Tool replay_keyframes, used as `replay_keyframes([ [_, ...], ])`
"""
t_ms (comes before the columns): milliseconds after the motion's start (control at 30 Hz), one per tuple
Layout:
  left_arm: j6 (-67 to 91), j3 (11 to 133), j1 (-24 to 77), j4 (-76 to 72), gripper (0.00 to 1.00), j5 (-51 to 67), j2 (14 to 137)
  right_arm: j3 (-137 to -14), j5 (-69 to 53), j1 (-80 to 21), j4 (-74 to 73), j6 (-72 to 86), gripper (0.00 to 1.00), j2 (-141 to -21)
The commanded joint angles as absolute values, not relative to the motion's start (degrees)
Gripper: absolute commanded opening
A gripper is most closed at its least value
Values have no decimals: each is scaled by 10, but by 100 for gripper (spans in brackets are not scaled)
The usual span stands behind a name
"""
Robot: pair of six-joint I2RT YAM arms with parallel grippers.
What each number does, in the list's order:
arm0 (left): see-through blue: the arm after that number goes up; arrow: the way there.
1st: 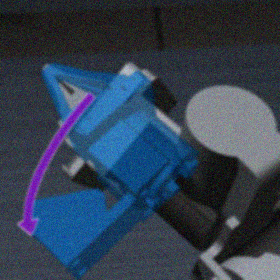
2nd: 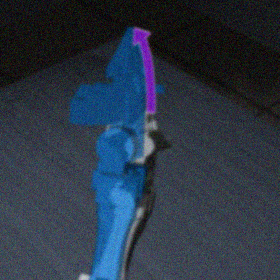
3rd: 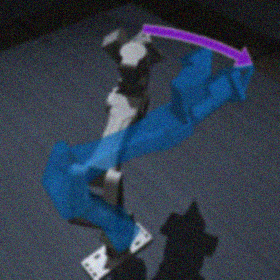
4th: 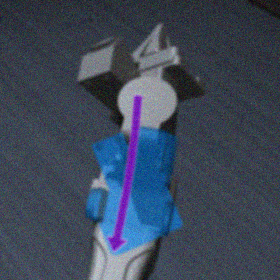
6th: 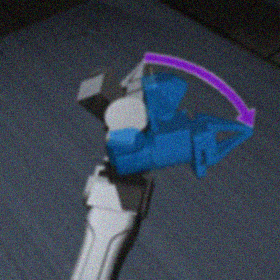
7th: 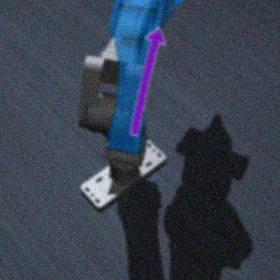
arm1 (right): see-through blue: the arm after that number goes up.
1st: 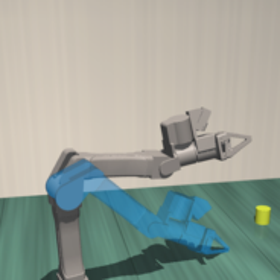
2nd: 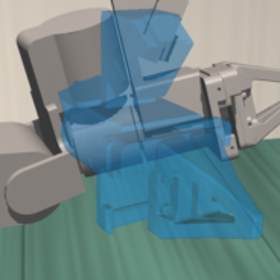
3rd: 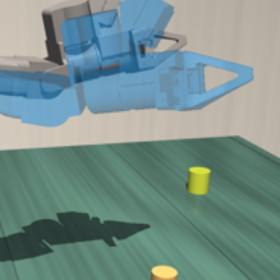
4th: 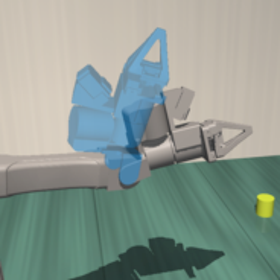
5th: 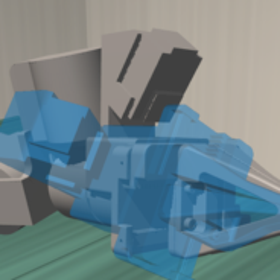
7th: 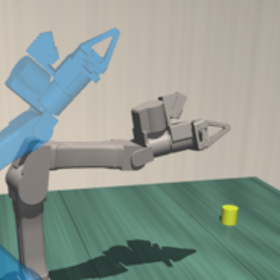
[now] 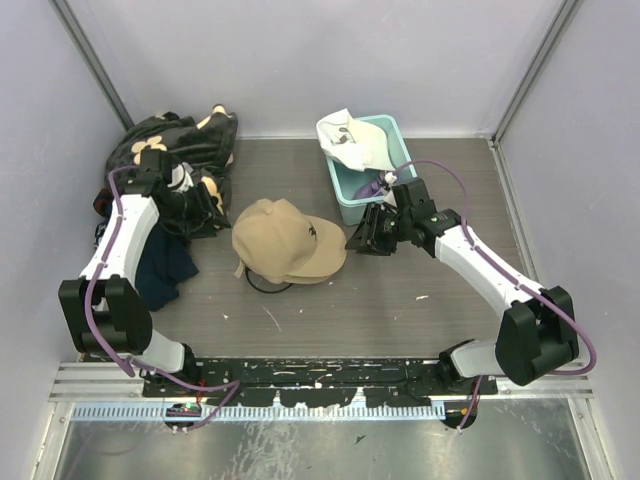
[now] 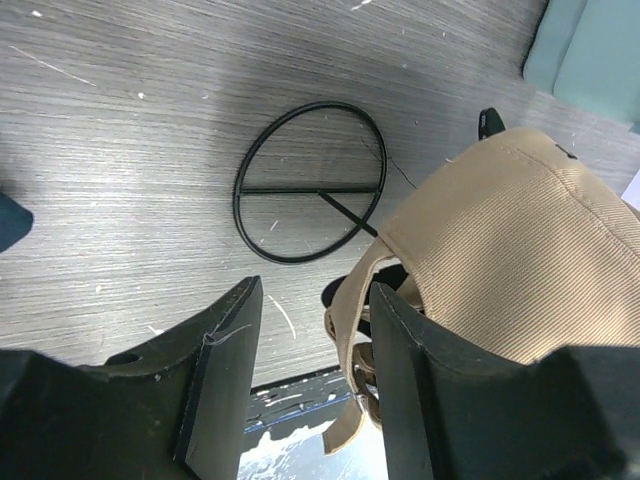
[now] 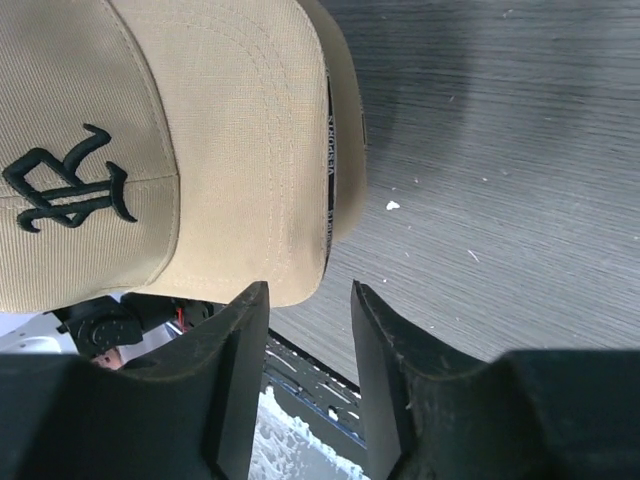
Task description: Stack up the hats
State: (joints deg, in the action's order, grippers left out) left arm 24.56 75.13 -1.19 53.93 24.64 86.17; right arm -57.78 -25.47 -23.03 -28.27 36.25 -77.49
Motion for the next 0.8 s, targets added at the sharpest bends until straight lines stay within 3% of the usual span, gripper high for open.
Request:
replay_keyframes([
  [0, 254, 776, -30, 540, 54, 239, 846, -617, -223, -230, -306, 335, 45, -757],
  [267, 267, 795, -43, 536, 57, 237, 845, -745, -159, -230, -379, 290, 49, -786],
  [500, 290, 819, -49, 510, 59, 270, 844, -947, -52, -229, -429, 227, 77, -917],
  [767, 295, 837, -50, 501, 59, 280, 824, -1103, 59, -231, -440, 167, 93, -1071],
])
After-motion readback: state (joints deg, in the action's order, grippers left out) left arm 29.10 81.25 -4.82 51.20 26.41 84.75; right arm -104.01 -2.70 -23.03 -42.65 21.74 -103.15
